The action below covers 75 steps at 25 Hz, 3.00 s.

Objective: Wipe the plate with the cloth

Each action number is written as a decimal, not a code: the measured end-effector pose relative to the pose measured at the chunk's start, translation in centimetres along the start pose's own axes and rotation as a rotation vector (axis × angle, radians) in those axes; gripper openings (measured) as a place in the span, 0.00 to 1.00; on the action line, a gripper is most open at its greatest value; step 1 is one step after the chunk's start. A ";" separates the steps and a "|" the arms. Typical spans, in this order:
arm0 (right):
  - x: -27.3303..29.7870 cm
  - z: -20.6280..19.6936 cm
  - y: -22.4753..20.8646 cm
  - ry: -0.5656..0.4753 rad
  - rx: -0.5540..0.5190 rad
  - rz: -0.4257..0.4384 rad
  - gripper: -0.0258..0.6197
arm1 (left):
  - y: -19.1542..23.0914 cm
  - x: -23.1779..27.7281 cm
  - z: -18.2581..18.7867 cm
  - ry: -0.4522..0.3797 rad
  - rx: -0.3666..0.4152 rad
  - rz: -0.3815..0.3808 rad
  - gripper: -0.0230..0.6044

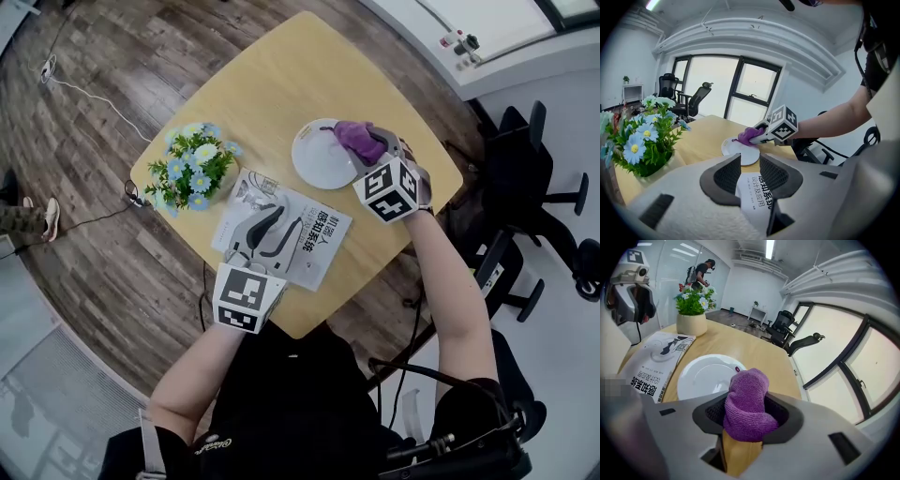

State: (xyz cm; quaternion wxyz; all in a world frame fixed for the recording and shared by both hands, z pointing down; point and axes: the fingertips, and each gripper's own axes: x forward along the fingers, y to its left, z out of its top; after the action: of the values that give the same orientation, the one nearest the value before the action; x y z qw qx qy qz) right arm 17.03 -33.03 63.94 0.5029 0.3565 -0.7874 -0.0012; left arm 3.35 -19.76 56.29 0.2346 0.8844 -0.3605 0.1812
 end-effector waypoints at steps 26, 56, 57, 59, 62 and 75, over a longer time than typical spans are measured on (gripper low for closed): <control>-0.6 -2.2 -1.6 0.023 -0.002 -0.043 0.32 | -1.1 0.3 -1.0 0.028 0.008 -0.008 0.24; -21.7 9.4 6.8 -0.464 0.431 -0.009 0.32 | -3.9 -8.7 7.9 -0.165 0.137 0.042 0.24; -23.5 10.2 6.6 -0.506 0.449 -0.027 0.32 | -4.1 -9.5 9.2 -0.192 0.152 0.047 0.24; -26.9 11.3 6.5 -0.575 0.477 -0.062 0.32 | -4.9 -10.8 11.2 -0.237 0.184 0.055 0.24; -30.2 11.6 6.8 -0.644 0.534 -0.105 0.32 | -6.2 -12.1 13.4 -0.281 0.224 0.060 0.24; -37.2 12.3 6.2 -0.808 0.603 -0.202 0.32 | -8.0 -15.4 17.1 -0.393 0.263 0.063 0.24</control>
State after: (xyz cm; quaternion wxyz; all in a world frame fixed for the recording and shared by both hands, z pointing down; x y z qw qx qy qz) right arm 12.77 -11.83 30.64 0.0306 0.5311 -0.8458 0.0396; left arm 1.33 -15.53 32.33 0.0367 0.9139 -0.4000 0.0584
